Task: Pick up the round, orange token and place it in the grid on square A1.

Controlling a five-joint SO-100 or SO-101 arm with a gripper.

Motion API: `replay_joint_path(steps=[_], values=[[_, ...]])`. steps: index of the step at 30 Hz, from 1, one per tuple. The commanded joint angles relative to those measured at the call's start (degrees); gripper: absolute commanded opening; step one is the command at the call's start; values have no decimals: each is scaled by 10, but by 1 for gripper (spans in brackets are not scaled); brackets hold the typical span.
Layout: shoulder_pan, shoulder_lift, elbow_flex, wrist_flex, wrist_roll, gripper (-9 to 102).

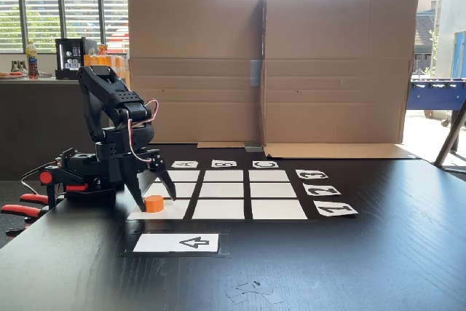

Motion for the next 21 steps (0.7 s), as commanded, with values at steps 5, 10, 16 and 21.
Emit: replay_joint_path(steps=[5, 10, 16, 21], values=[[15, 40, -83, 8, 15, 35], [44, 76, -147, 12, 25, 35], [109, 156, -210, 12, 22, 35], [178, 228, -229, 12, 18, 34]])
